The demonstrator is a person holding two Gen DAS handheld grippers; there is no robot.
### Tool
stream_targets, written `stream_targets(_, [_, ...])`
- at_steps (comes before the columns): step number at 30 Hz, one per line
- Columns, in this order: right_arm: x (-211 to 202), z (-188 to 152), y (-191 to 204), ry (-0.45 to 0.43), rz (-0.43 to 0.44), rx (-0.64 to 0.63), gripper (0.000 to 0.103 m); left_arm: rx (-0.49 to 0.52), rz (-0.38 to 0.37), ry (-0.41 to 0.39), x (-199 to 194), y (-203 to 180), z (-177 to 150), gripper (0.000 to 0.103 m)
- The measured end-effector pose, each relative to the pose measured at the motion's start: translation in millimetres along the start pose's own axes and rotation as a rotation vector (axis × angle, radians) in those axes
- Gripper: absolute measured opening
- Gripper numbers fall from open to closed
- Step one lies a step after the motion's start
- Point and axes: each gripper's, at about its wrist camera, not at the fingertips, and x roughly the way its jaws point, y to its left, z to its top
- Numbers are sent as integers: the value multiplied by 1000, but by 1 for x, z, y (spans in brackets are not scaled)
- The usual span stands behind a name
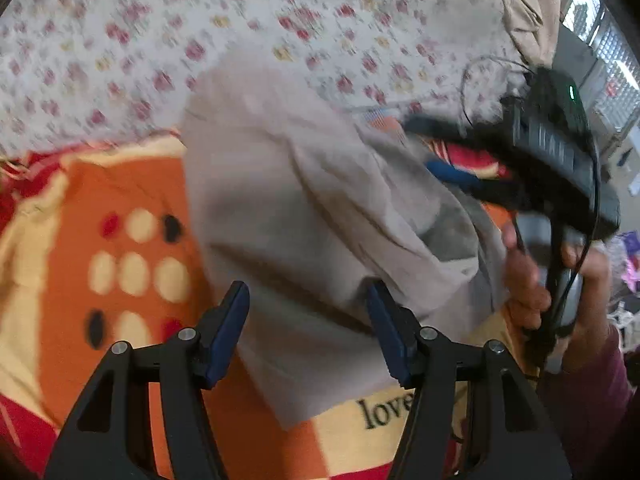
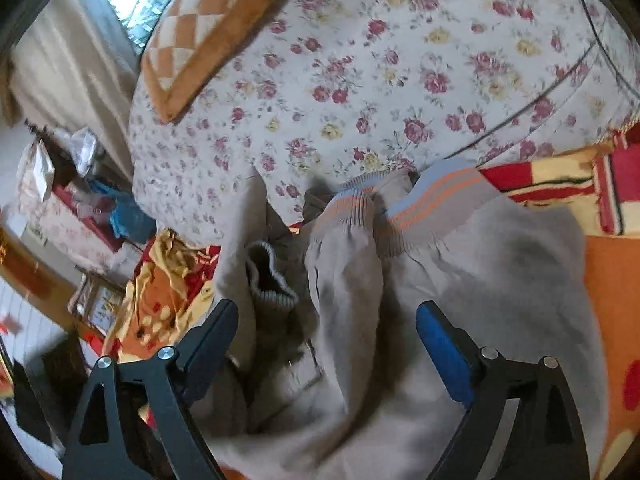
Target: Fold large clothes
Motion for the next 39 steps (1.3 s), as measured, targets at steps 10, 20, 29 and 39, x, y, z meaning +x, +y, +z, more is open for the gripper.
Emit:
stream_targets(10, [12,19,39,1,87,-85,92,-142,28,-91,-18,18,-16,60])
stream_targets(20, [81,23,71,165,95,-181,51,-300,285,-114,-5,55,19,60])
stream_targets(29, [11,-6,5,23,74,-55,10,-272,176,-94,12,37,23,60])
stream_targets(39, [-24,-1,-23,-107,-90,-47,89,-215,223,-37,45,19,15,60])
